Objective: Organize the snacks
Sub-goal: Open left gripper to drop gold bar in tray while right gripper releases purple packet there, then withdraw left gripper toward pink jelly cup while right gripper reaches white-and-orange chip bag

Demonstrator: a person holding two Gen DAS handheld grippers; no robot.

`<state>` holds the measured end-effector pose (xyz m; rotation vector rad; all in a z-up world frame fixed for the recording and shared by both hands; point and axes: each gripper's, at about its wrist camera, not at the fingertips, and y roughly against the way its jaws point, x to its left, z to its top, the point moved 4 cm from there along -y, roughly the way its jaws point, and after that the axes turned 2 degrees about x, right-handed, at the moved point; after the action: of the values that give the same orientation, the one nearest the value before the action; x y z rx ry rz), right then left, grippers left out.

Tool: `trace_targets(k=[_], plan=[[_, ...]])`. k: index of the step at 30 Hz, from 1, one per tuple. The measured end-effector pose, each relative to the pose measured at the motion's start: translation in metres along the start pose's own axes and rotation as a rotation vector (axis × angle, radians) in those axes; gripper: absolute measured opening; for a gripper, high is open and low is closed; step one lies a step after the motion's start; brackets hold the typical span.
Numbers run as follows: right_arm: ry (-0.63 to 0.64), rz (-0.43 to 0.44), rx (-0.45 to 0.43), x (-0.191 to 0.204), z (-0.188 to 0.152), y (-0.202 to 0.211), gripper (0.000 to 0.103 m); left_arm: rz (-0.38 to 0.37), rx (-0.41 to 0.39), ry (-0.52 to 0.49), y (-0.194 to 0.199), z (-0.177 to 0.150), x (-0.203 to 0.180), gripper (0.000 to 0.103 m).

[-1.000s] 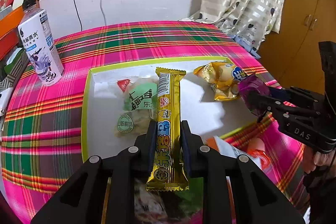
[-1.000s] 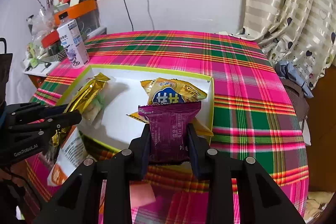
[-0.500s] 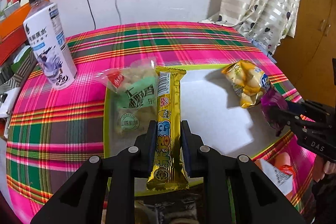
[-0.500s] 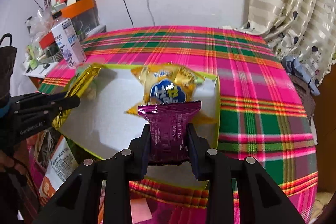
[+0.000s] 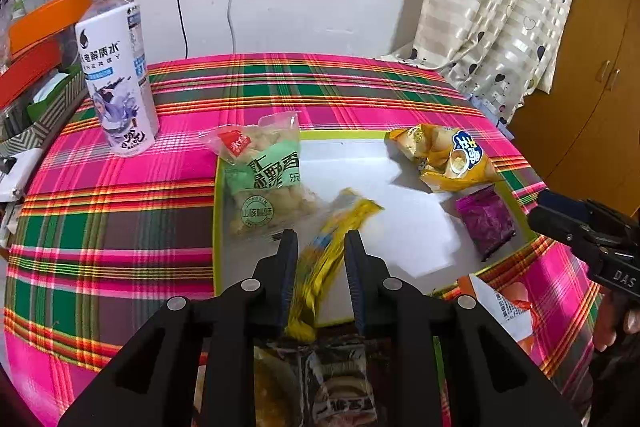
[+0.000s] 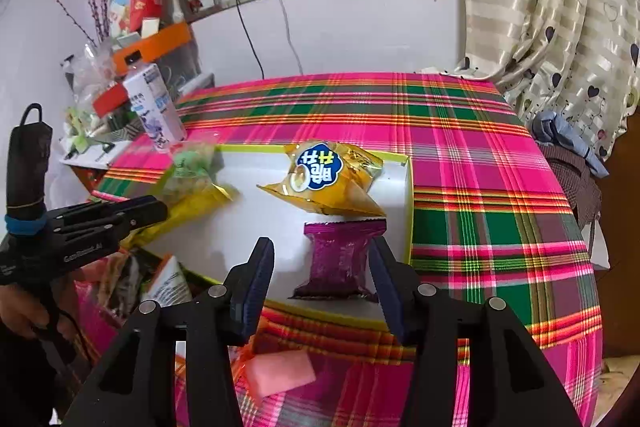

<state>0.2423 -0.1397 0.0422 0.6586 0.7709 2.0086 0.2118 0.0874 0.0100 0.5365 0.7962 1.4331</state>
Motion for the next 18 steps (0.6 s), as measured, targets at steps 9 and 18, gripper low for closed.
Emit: trace_targets(k=[9,18], plan=[[-0.029,0.005,0.001,0.0,-0.017,0.017,0.049,0.022,-0.011,-0.009,0.021,-0.012,-0.001,0.029],[-0.011,0.027,-0.001,0.014,-0.029,0.03,0.049,0.052,-0.019,-0.007,0.041,-0.03,-0.01,0.029]])
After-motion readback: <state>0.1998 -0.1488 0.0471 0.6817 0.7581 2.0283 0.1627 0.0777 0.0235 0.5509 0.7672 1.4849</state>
